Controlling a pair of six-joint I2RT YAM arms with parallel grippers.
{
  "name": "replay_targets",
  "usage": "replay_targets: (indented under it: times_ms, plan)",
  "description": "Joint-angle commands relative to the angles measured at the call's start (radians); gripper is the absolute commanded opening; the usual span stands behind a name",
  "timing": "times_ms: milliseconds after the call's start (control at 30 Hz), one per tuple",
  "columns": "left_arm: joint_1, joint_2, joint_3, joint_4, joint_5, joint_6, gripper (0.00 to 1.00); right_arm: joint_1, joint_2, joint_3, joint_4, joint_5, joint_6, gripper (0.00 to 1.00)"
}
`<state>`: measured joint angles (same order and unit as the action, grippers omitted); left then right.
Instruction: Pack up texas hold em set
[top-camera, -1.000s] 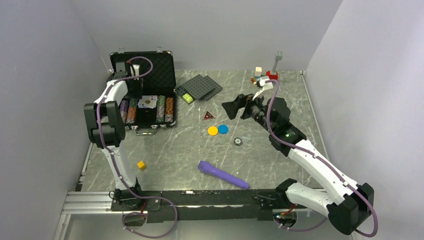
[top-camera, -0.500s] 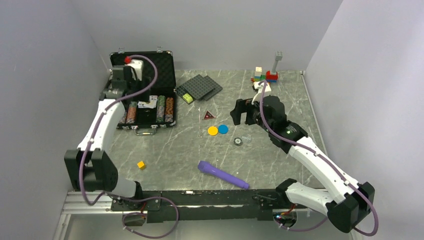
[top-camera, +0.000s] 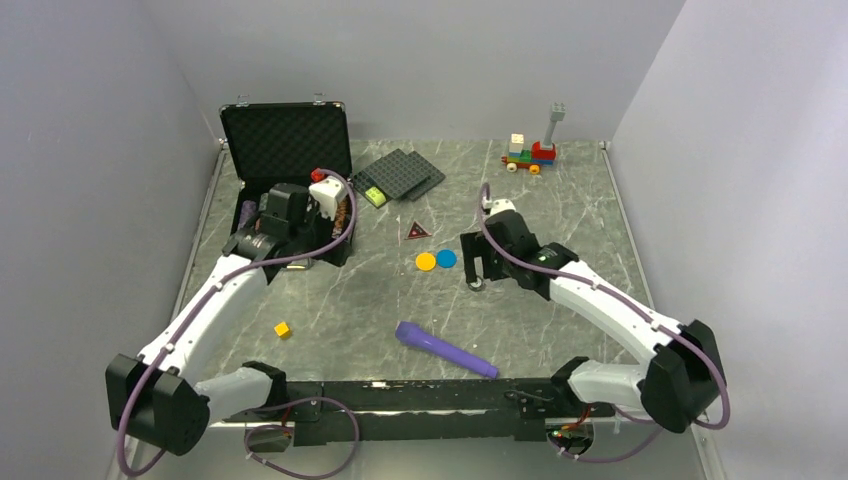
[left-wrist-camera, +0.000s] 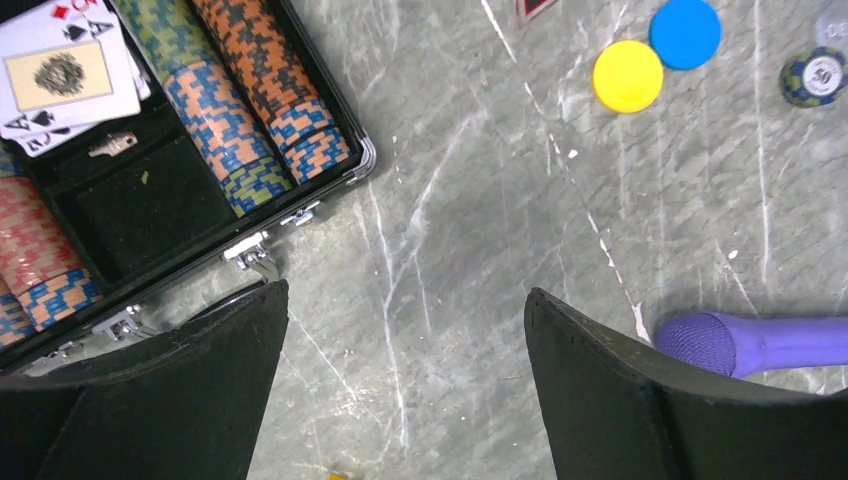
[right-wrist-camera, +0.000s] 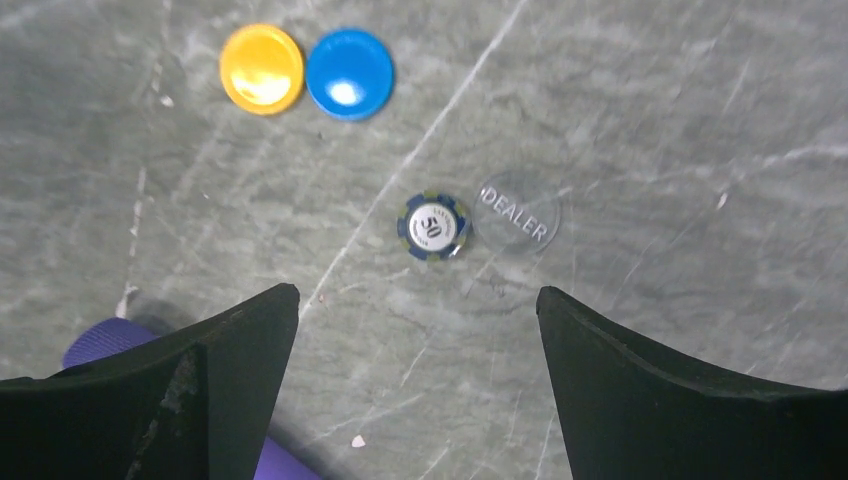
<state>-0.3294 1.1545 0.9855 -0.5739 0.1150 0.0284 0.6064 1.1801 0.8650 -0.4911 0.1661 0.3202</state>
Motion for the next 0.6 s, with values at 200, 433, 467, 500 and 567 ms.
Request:
replay_targets:
  times_ms: [200, 433, 467, 500, 567]
  plan:
    - [-0.008, -0.116, -0.010, 0.043, -0.007, -0.020, 0.91, 0.061, 0.211, 0.003, 0.009, 0.104, 0.140, 0.89]
    - [-0.008, -0.139, -0.034, 0.045, -0.008, -0.022, 0.91, 0.058, 0.309, -0.013, 0.111, 0.087, 0.143, 0.80]
    - [-0.008, -0.141, -0.037, 0.048, -0.008, -0.022, 0.91, 0.056, 0.320, -0.013, 0.122, 0.079, 0.143, 0.78]
    - [-0.007, -0.143, -0.038, 0.049, -0.009, -0.021, 0.91, 0.058, 0.330, -0.010, 0.129, 0.075, 0.143, 0.77]
    - [-0.008, -0.144, -0.038, 0.049, -0.014, -0.022, 0.91, 0.056, 0.353, -0.003, 0.134, 0.072, 0.142, 0.74]
